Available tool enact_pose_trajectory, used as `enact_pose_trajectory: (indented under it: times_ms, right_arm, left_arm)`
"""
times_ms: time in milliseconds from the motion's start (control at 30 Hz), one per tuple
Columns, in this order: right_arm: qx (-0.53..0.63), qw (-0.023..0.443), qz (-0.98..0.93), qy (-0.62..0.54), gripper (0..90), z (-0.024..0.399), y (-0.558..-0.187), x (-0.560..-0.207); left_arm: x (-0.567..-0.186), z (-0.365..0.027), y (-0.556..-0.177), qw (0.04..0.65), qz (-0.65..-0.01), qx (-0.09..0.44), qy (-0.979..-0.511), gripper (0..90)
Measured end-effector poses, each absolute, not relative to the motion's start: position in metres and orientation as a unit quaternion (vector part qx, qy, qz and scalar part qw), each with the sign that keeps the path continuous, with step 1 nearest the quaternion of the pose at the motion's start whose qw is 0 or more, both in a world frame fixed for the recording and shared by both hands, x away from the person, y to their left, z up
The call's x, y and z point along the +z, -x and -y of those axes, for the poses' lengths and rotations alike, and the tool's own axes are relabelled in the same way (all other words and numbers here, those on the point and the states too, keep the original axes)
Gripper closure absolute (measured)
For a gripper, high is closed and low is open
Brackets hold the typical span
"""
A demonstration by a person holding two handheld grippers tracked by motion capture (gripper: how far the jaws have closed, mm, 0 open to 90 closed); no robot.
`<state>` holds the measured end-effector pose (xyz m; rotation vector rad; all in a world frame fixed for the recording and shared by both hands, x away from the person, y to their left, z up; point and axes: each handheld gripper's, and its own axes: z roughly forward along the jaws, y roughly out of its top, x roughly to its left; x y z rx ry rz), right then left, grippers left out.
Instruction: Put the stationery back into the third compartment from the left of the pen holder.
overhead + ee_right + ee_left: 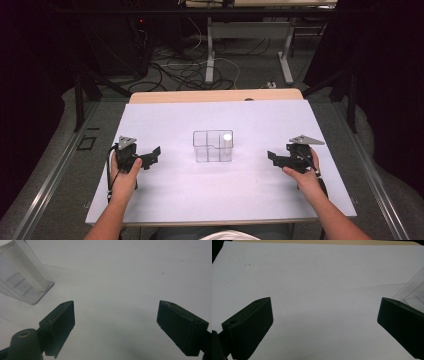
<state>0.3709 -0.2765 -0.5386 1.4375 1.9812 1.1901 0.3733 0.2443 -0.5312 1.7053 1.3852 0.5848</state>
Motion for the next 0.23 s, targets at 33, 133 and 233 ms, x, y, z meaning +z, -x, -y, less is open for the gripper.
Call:
enact_pose_trajectory:
  times_ms: [33, 133, 233]
  right_arm:
    - [0.426, 0.208, -0.71, -0.52, 14.5, 0.2762, -0.3711, -0.5392]
    - [0.424, 0.21, -0.713, -0.518, 14.5, 0.2767, -0.3714, -0.5396]
    - [0.425, 0.212, -0.712, -0.517, 14.5, 0.2763, -0.3711, -0.5386]
  left_arm:
    - [-0.5312, -0.2448, -0.3734, 0.42, -0.555, 0.234, -0.679, 0.1]
    - [-0.5311, -0.2463, -0.3733, 0.422, -0.558, 0.231, -0.676, 0.1]
    - [-0.5312, -0.2464, -0.373, 0.421, -0.56, 0.23, -0.675, 0.1]
